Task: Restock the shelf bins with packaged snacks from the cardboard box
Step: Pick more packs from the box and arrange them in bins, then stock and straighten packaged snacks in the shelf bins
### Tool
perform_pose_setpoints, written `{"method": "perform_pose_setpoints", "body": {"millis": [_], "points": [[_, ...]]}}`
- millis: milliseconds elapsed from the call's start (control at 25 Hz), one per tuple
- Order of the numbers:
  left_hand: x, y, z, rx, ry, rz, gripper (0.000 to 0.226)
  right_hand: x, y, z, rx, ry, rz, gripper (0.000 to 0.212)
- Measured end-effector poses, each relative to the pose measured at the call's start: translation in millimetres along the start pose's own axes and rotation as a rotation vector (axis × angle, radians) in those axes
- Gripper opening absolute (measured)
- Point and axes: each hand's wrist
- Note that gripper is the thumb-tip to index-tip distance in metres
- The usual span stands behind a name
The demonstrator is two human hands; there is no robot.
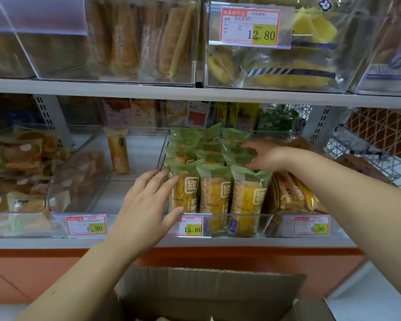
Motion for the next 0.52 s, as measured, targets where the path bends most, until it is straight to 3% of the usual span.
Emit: {"method": "perform_pose_setpoints", "body": {"millis": [200, 400, 520], "points": [[2.7, 3.6, 3.2, 0.003, 0.012, 0.005, 0.072, 5.9, -5.4, 1.4, 0.034, 0.066, -0.061, 0.065], [1.1, 4.3, 1.8, -0.028, 0.061, 0.006, 0.074, -24.5, 28.5, -10.8, 0.034, -0.350, -0.090, 0.065], [-0.5, 4.0, -0.4, -0.034, 0.088, 0.021, 0.074, -23.5, 58.4, -9.7, -0.070, -0.095, 0.012, 0.059]]}}
Point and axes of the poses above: each hand's wrist, its own y-axis away from the middle knuckle, its own x-axis out of the palm, z = x × y, and after that the axes turned 15 degrees about -z, right-handed
